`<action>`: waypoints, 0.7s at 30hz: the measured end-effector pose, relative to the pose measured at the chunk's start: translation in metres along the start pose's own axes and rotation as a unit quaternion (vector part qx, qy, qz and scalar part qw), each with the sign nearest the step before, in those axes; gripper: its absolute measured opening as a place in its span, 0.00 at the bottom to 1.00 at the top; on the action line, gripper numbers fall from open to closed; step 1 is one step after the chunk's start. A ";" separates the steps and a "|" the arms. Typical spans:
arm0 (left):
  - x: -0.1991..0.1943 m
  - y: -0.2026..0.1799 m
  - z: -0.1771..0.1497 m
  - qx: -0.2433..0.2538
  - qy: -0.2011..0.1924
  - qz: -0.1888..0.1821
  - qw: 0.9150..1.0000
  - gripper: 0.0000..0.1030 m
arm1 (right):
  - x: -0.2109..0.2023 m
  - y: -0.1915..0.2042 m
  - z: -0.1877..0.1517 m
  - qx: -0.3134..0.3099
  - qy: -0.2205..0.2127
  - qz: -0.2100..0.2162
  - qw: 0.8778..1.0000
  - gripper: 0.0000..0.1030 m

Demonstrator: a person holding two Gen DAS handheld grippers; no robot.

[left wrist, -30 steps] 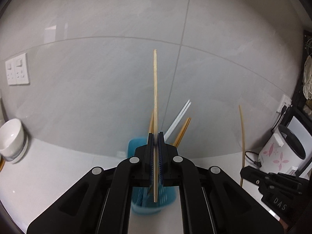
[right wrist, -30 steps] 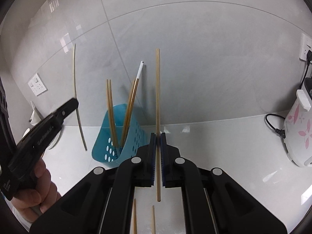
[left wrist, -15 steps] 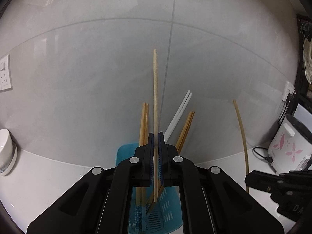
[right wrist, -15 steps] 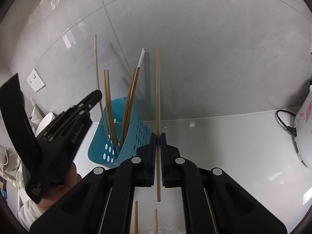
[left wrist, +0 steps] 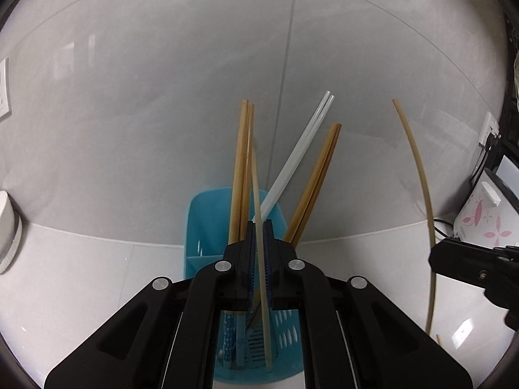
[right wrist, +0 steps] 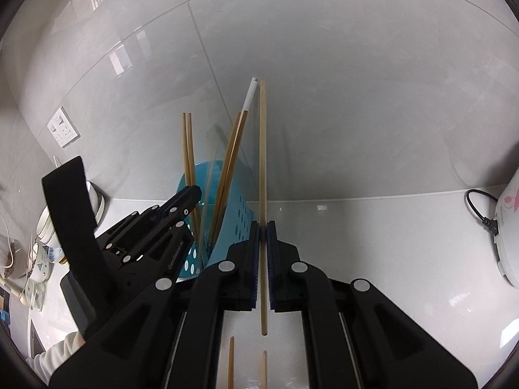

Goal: Organize utensils
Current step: 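Lower the chopstick into the holder and open the right tool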

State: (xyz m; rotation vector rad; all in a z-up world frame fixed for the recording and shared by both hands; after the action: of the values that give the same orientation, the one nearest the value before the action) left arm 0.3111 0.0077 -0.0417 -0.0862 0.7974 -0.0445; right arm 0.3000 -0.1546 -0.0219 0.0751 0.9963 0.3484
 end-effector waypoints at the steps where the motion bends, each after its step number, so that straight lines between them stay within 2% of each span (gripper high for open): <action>1: -0.001 0.000 0.000 -0.001 0.008 0.009 1.000 0.18 | -0.001 0.000 0.000 -0.001 -0.001 -0.001 1.000 0.03; 2: -0.003 0.001 0.001 -0.002 0.018 0.020 1.000 0.25 | -0.001 0.000 0.000 -0.001 -0.003 0.001 1.000 0.03; 4: -0.012 0.008 0.001 -0.019 0.027 0.018 0.999 0.47 | -0.001 0.003 0.001 -0.002 -0.006 0.005 1.000 0.03; 6: -0.021 0.012 -0.001 -0.024 0.037 0.022 0.999 0.49 | -0.001 0.006 0.004 -0.004 -0.012 0.010 1.000 0.03; 9: -0.032 0.018 -0.003 -0.022 0.049 0.034 0.998 0.64 | 0.000 0.012 0.008 -0.008 -0.020 0.018 1.000 0.03; 13: -0.046 0.029 -0.008 -0.021 0.063 0.048 0.997 0.73 | 0.000 0.022 0.011 -0.017 -0.035 0.031 0.999 0.03; 15: -0.063 0.051 -0.011 -0.026 0.065 0.051 0.996 0.75 | 0.000 0.027 0.013 -0.021 -0.042 0.036 0.998 0.04; 21: -0.073 0.070 -0.020 -0.038 0.087 0.055 0.994 0.82 | 0.007 0.040 0.020 -0.027 -0.053 0.047 0.997 0.04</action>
State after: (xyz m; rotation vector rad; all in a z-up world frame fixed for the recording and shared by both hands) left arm 0.2464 0.0811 -0.0105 -0.1107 0.9774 0.0842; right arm 0.3104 -0.1125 -0.0080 0.0917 0.8803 0.4530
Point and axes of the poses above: each gripper's, at about its wrist camera, not at the fingertips, and x roughly the way its jaws point, y to its left, z to its top, the point moved 1 cm from there along x, roughly the way its jaws point, and after that the axes turned 9 degrees about y, right-handed, at the moved point
